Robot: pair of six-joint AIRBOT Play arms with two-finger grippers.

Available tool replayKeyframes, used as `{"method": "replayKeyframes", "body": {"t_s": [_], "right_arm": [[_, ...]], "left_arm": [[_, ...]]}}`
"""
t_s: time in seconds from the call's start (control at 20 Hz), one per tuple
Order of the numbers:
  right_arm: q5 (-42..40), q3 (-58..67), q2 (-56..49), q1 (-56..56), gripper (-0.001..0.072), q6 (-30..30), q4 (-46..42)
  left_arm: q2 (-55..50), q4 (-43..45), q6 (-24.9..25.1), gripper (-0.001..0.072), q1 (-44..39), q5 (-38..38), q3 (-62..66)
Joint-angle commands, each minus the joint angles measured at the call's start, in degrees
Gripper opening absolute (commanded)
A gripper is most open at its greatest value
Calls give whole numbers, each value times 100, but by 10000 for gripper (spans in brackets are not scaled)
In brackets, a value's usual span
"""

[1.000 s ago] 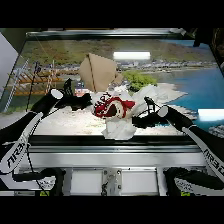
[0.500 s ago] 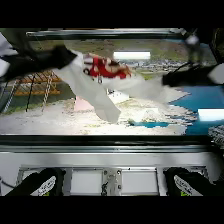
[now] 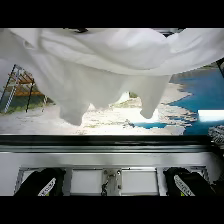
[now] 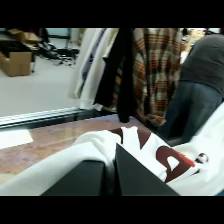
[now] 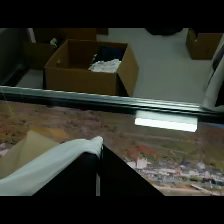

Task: Fold the clothes and pants, and hang the long-sleeved shirts on hangers.

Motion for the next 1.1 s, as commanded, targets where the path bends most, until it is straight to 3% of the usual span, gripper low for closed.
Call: {"method": "replayKeyframes", "body": {"t_s": [0.0,0.2,0.35,0.45,0.5,0.65,0.7,0.75,0.8,1.05], "right_arm": [[142,83,-507,83,22,101,372],[376,37,-1821,385,22,-92,31],[487,37,-2667,328,55,-92,-459],[476,39,-2970,249,475,-90,-457],[461,37,-3003,173,537,-83,-455],[446,44,-2861,-48,514,-50,-455],[457,44,-2767,-138,515,-52,-457],[487,42,-2671,-225,516,-52,-457],[533,42,-2559,-323,516,-72,-459],[734,-490,-1895,-787,517,-72,-457]], "left_arm": [[-105,796,-385,20,-140,-105,-310],[-874,748,-813,20,-225,-586,-1373],[-1261,745,-1001,21,-1084,-848,-2352],[-1563,706,-1086,21,-2035,-767,-2774],[-1762,612,-1084,21,-2492,-619,-2883],[-2503,608,-1086,21,-3611,118,-2863],[-2743,614,-1086,98,-3814,229,-2741],[-2938,612,-1088,459,-3888,192,-2564],[-3084,616,-1106,689,-3853,24,-2330],[-2599,769,-1084,675,-2743,-466,-2103]]}}
